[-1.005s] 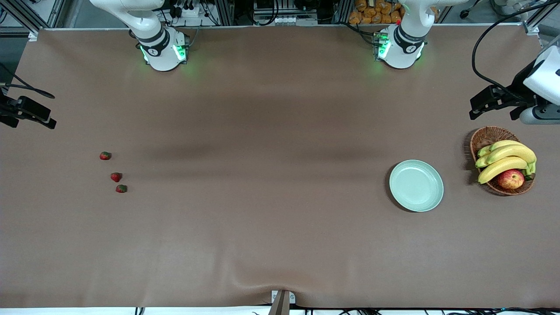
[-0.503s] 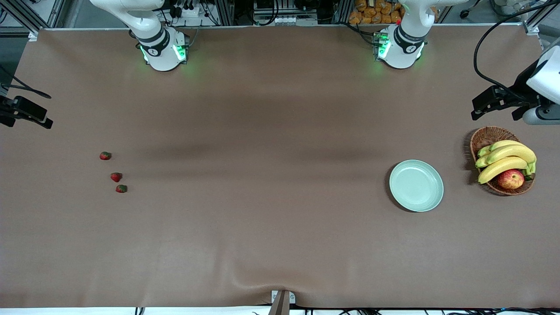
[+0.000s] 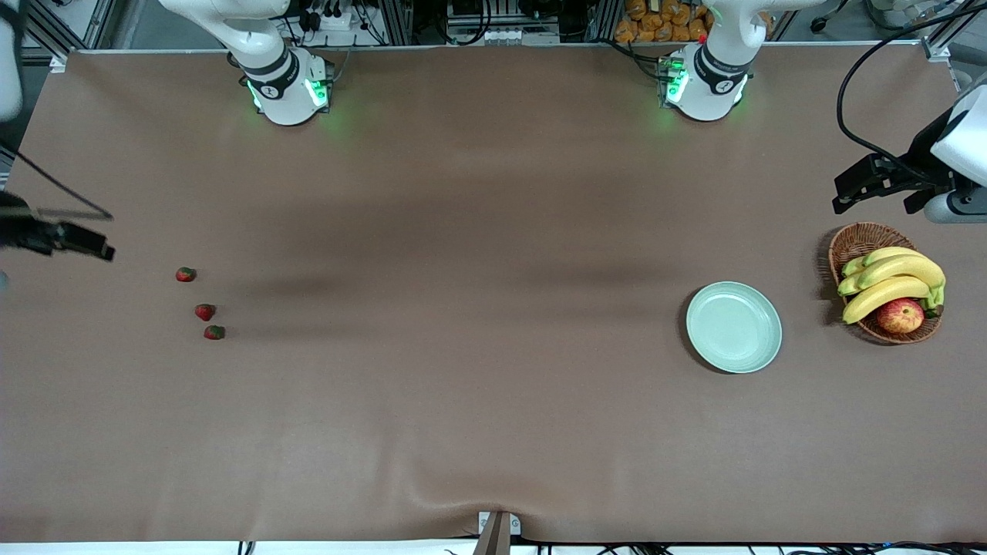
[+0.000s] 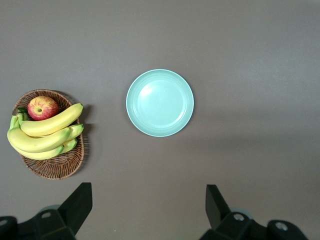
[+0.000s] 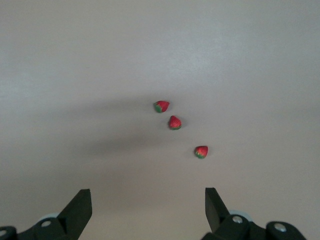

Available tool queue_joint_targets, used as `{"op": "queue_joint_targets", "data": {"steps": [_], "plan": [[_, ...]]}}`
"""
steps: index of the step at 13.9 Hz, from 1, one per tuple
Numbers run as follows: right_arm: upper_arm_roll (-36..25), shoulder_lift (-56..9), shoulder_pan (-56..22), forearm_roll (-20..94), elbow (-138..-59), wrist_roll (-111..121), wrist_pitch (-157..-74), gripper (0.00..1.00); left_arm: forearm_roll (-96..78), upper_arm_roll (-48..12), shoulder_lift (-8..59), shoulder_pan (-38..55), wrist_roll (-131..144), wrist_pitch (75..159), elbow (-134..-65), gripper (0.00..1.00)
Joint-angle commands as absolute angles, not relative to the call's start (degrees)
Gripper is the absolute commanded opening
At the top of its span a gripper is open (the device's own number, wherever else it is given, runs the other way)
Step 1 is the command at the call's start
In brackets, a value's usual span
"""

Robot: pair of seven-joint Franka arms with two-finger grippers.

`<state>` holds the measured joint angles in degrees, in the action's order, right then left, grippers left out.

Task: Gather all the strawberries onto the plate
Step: 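Reach the right gripper down and grasp the first red strawberry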

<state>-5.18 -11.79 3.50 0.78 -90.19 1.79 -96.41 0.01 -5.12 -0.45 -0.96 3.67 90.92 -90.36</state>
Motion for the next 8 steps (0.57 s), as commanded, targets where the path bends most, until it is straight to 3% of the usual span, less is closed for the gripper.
{"op": "queue_joint_targets", "data": {"steps": [1,5,8], "plan": [[-4.48,-18.26,4.48,-0.61,-89.21,2.37,-100.35,1.0,0.09,-5.1,-0.35,-0.97,3.34,90.26,-90.09,1.0],[-4.39,-24.51,4.66,-0.44,-93.24,4.47,-111.06,1.0,0.09,-5.1,-0.44,-0.97,3.34,90.26,-90.44,1.0],[-4.39,-26.01,4.92,-0.44,-101.31,7.29,-123.36,1.0,0.09,-5.19,-0.35,-0.97,3.34,90.26,-90.44,1.0]]}}
